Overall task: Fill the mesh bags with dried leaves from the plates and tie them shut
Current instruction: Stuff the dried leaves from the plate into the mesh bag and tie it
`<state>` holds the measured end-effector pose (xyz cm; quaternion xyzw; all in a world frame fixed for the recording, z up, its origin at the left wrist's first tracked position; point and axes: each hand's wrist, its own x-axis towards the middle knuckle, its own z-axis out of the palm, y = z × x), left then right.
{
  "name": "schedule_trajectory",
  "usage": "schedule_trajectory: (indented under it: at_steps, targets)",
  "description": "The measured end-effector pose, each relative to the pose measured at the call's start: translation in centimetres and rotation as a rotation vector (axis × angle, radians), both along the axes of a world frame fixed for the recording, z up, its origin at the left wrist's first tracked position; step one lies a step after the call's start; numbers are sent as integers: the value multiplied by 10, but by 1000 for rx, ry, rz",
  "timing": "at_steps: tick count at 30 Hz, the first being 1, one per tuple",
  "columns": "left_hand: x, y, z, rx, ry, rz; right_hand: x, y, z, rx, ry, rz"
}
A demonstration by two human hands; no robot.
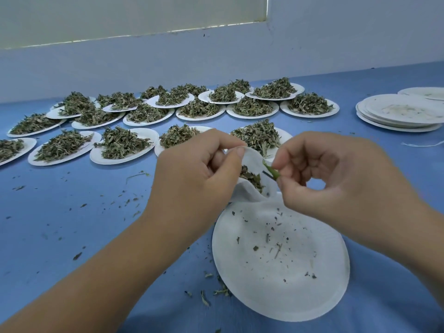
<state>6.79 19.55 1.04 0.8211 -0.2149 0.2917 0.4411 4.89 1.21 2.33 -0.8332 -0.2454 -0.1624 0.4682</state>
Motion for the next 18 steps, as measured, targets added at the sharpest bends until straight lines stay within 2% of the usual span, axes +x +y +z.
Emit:
schedule_trajectory:
  at_steps: [8,11,15,18]
  targets:
    - [-2,-10,-4,-6,56,-35,-4,16,-9,-462,-302,-194]
    - [-2,-11,-3,-27,98,-67,-7,17,-10,-541,-372,-216]
    - [-2,-10,-2,-54,141,-74,-4,16,-15,-715,-367,-237]
    - [-2,-10,0,-52,159,-78,-3,14,-15,-684,-374,-139]
